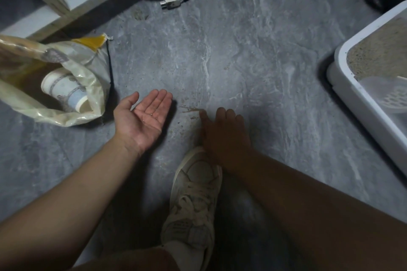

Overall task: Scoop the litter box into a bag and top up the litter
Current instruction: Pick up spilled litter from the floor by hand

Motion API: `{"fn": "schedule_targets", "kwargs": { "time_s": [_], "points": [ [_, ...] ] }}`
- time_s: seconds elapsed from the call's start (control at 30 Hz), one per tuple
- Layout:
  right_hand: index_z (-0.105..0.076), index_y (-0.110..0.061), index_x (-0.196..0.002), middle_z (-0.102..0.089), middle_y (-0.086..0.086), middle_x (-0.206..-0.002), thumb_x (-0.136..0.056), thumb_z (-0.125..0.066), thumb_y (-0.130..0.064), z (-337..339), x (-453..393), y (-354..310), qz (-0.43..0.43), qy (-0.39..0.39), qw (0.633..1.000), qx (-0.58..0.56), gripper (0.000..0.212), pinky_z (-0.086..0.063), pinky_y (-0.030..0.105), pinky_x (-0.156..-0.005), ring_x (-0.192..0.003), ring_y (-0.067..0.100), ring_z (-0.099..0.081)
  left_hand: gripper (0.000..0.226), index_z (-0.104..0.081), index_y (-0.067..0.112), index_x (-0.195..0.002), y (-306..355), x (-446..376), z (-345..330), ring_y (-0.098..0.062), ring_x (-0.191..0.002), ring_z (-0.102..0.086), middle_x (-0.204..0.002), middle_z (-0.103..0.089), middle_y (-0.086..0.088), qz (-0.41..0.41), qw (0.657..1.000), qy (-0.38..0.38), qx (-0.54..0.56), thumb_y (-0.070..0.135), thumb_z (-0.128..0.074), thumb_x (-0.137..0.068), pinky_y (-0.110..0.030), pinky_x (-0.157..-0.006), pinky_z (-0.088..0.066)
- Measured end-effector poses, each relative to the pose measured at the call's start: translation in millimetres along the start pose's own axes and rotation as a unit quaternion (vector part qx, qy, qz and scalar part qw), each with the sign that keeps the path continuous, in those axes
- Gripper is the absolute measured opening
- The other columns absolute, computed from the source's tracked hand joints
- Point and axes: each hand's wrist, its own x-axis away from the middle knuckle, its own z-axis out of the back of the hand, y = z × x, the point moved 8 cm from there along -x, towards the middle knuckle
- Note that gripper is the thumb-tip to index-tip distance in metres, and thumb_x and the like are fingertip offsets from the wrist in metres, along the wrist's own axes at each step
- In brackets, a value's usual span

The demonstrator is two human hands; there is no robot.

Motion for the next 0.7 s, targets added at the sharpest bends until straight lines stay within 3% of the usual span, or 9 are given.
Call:
{"fn": "schedule_targets", "kwargs": {
  "time_s": [0.1,0.17,0.27,0.33,0.4,0.43,0.53,0.63,0.7],
  "points": [
    [-0.032,-0.020,-0.154,-0.048,0.016,-0.123,-0.100,-0.040,-0.039,2,2,8,0.001,-0.009,1.000,-0.009,0.058,-0.037,0.042,-0.085,-0.105,0.035,-0.049,0.043,-0.064,-0.005,-0.122,-4,-1,-3,-0.036,-0.105,-0.075,-0.117,-0.074,-0.024,0.003,1.000,-0.003,-0.005,0.029,-0.046,-0.103,-0.040,-0.094,-0.060],
    [-0.039,-0.021,-0.151,-0.047,0.014,-0.121,-0.099,-0.043,-0.034,-3,0,12,0.029,-0.021,0.997,-0.075,0.053,-0.041,0.039,-0.083,-0.104,0.034,-0.051,0.044,-0.064,-0.004,-0.124,-7,-1,-5,-0.036,-0.107,-0.074,-0.119,-0.073,-0.024,0.010,1.000,-0.009,-0.010,0.030,-0.047,-0.103,-0.040,-0.096,-0.059],
    [-0.073,-0.013,-0.112,-0.059,0.011,-0.100,-0.091,-0.057,-0.019,2,-3,33,-0.006,0.064,0.954,-0.292,0.027,-0.049,0.035,-0.075,-0.088,0.030,-0.060,0.044,-0.064,-0.005,-0.123,-11,-2,-5,-0.036,-0.108,-0.074,-0.120,-0.073,-0.024,0.018,1.000,-0.010,-0.019,0.030,-0.047,-0.102,-0.040,-0.099,-0.058],
    [-0.078,-0.009,-0.093,-0.068,0.011,-0.091,-0.089,-0.066,-0.012,5,-4,54,-0.070,0.120,0.920,-0.366,0.013,-0.044,0.023,-0.074,-0.083,0.025,-0.063,0.044,-0.064,-0.005,-0.122,-12,-3,-4,-0.036,-0.107,-0.074,-0.119,-0.073,-0.024,0.020,0.999,-0.010,-0.025,0.030,-0.048,-0.102,-0.040,-0.098,-0.059],
    [-0.077,-0.007,-0.084,-0.072,0.007,-0.083,-0.086,-0.071,-0.010,6,-6,65,-0.109,0.124,0.905,-0.392,0.007,-0.038,0.008,-0.067,-0.076,0.017,-0.063,0.044,-0.064,-0.006,-0.121,-13,-4,-3,-0.037,-0.106,-0.074,-0.119,-0.073,-0.024,0.022,0.999,-0.008,-0.027,0.030,-0.048,-0.101,-0.041,-0.095,-0.059],
    [-0.077,-0.007,-0.081,-0.072,0.003,-0.078,-0.085,-0.073,-0.011,6,-7,67,-0.118,0.118,0.903,-0.395,0.007,-0.040,0.007,-0.066,-0.070,0.012,-0.062,0.044,-0.064,-0.006,-0.121,-13,-5,-2,-0.037,-0.106,-0.074,-0.119,-0.073,-0.024,0.022,0.999,-0.007,-0.029,0.030,-0.048,-0.101,-0.041,-0.095,-0.060],
    [-0.074,-0.008,-0.080,-0.066,-0.001,-0.070,-0.084,-0.076,-0.017,4,-12,65,-0.129,0.085,0.909,-0.386,0.010,-0.040,0.010,-0.060,-0.061,0.005,-0.056,0.044,-0.064,-0.006,-0.122,-14,-7,0,-0.037,-0.106,-0.074,-0.119,-0.073,-0.025,0.024,0.999,-0.004,-0.035,0.030,-0.048,-0.101,-0.041,-0.096,-0.059],
    [-0.073,-0.008,-0.091,-0.070,0.007,-0.087,-0.086,-0.074,-0.019,1,-20,57,-0.147,0.056,0.916,-0.370,0.012,-0.050,0.028,-0.073,-0.080,0.021,-0.064,0.045,-0.063,-0.007,-0.123,-15,-10,2,-0.038,-0.107,-0.073,-0.118,-0.073,-0.026,0.027,0.998,0.000,-0.050,0.030,-0.048,-0.101,-0.042,-0.101,-0.056],
    [-0.071,-0.007,-0.090,-0.069,0.010,-0.092,-0.088,-0.071,-0.020,4,-24,50,-0.149,0.050,0.925,-0.346,0.013,-0.048,0.029,-0.073,-0.086,0.025,-0.063,0.046,-0.062,-0.008,-0.123,-18,-12,2,-0.039,-0.109,-0.072,-0.119,-0.072,-0.027,0.031,0.998,0.002,-0.056,0.029,-0.048,-0.101,-0.044,-0.104,-0.054]
  ]
}}
